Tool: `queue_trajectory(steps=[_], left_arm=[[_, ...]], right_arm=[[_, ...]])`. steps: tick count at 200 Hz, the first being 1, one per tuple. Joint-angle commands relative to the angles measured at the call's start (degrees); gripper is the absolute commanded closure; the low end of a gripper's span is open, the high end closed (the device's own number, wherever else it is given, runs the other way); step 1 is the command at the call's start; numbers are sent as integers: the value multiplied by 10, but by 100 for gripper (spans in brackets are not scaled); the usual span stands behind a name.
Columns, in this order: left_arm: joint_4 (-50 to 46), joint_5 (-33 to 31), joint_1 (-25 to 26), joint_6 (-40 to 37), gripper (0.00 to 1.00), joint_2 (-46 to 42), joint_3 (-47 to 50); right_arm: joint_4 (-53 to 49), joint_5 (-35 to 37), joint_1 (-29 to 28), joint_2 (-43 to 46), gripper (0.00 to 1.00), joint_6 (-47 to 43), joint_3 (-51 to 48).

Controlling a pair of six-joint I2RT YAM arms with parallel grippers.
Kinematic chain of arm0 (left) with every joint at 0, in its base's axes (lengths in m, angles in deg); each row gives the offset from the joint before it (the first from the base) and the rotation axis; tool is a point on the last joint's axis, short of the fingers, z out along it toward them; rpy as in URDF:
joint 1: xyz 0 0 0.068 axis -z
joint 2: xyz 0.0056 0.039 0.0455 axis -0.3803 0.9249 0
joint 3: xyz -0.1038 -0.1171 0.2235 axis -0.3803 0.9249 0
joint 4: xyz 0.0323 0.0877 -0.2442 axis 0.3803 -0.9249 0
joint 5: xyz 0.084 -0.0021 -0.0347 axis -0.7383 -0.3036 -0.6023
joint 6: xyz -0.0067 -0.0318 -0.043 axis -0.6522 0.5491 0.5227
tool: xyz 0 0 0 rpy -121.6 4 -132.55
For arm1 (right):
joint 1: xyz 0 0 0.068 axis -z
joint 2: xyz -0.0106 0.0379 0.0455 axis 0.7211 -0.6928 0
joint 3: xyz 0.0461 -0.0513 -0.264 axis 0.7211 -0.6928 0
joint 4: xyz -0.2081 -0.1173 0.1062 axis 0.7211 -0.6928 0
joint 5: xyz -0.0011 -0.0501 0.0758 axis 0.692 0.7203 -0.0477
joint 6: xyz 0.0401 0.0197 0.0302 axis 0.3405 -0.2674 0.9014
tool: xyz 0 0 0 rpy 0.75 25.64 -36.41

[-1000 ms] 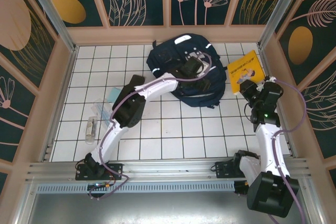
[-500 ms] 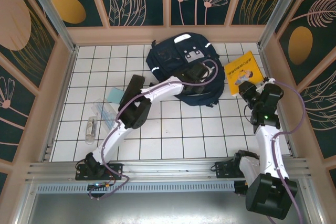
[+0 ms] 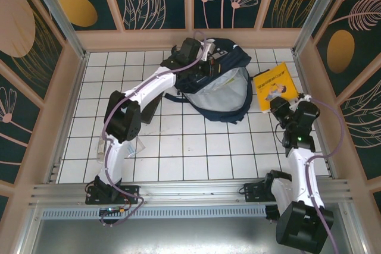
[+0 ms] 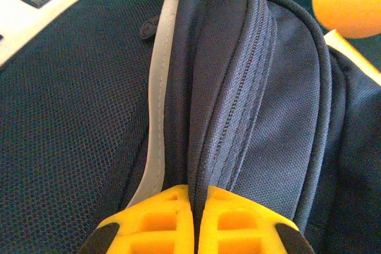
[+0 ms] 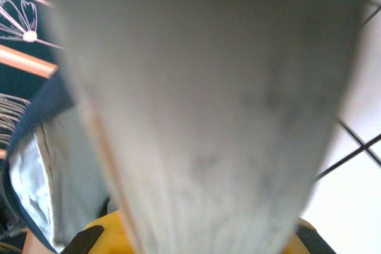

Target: Pack the student bag

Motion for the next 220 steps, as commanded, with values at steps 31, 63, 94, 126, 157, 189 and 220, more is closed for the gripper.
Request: queue_trajectory(steps=[31,63,94,126,157,189,220], left_arm=[[63,76,-1,73,100,1,-82],[83,93,-2,93,100,-9,-67],[120,109,0,117,100,-34,-21],[149,116,3,136,100,-54,13],[184,122,8,162,100,-65,36],[204,129,10,179,100,-72,38],[212,125,11,181,100,-79,44]], right_arm=[[262,-87,-106,-53,100,114,-57],[325,-61,-159,-128,100,131,-49],[438,-64,-193,-252,100,128,-10],[479,-83,-227,-391,100,117,92],[502,-56,-254,-506,100,119,170],[549,-43,-274,-617,100,166,240],[472,-25,-285,-694,100,185,331]])
